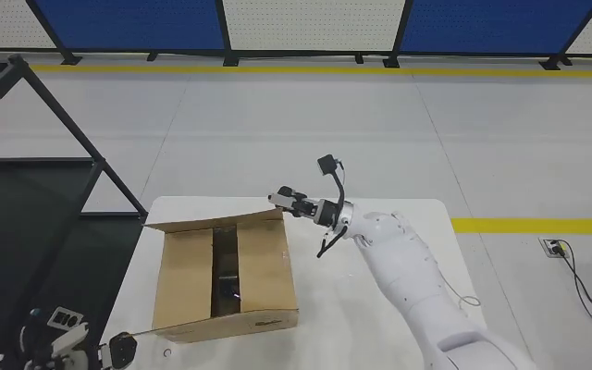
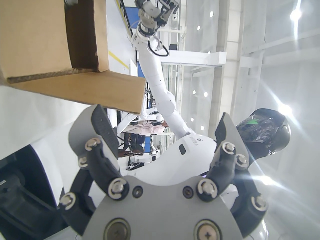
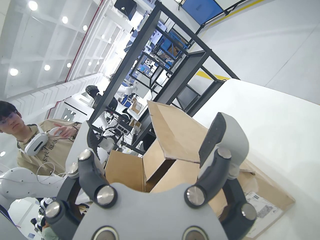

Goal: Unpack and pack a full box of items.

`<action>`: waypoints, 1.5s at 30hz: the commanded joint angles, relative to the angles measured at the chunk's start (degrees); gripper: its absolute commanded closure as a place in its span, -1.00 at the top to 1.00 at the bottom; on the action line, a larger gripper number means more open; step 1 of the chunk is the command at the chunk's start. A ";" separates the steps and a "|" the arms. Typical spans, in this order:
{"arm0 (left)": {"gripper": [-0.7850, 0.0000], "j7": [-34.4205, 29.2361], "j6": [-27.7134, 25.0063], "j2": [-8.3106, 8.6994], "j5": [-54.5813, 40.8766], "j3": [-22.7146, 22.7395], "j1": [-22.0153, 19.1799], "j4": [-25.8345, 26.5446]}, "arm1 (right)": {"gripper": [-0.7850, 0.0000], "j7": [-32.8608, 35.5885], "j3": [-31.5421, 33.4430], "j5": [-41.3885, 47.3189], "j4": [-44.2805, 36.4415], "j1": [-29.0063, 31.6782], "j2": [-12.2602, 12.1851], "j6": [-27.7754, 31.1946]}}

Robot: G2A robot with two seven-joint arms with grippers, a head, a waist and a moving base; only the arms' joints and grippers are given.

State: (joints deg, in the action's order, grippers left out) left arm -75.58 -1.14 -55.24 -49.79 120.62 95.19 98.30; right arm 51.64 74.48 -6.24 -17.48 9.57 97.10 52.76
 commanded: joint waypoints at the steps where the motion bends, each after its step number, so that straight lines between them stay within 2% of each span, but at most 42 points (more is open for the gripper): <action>1: 1.00 1.69 0.05 -0.06 -0.55 0.06 -0.13 0.18 | 1.00 0.97 -0.99 -0.33 -0.93 -0.04 0.09 -1.09; 10: 1.00 9.38 -0.60 -0.48 -3.15 -0.24 -1.22 1.07 | 1.00 7.09 -6.20 2.65 -6.87 0.82 -0.42 -7.20; 24: 1.00 9.58 -0.80 -0.48 -2.89 -0.26 -1.26 1.16 | 1.00 11.92 -12.55 11.59 -15.10 3.90 -3.40 -12.04; 32: 1.00 24.13 2.45 -0.91 -0.50 -4.33 -3.59 1.60 | 1.00 14.13 -15.22 15.84 -17.58 4.66 -4.99 -14.25; 38: 1.00 27.15 1.79 -1.20 -0.04 -6.42 -4.42 2.19 | 1.00 14.60 -16.66 17.59 -18.19 4.90 -5.91 -14.72; 40: 1.00 26.28 0.36 -1.29 0.64 -7.15 -4.31 2.88 | 1.00 14.72 -16.99 18.15 -17.77 4.83 -6.10 -14.85; 45: 1.00 16.36 -5.95 -1.37 1.05 -7.14 -2.42 4.14 | 1.00 15.52 -17.76 20.15 -17.04 4.55 -6.20 -15.64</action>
State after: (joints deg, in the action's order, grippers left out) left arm -57.43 -6.17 -56.60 -48.85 113.38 92.38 102.50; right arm 66.96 56.82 13.48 -34.59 14.15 90.90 37.33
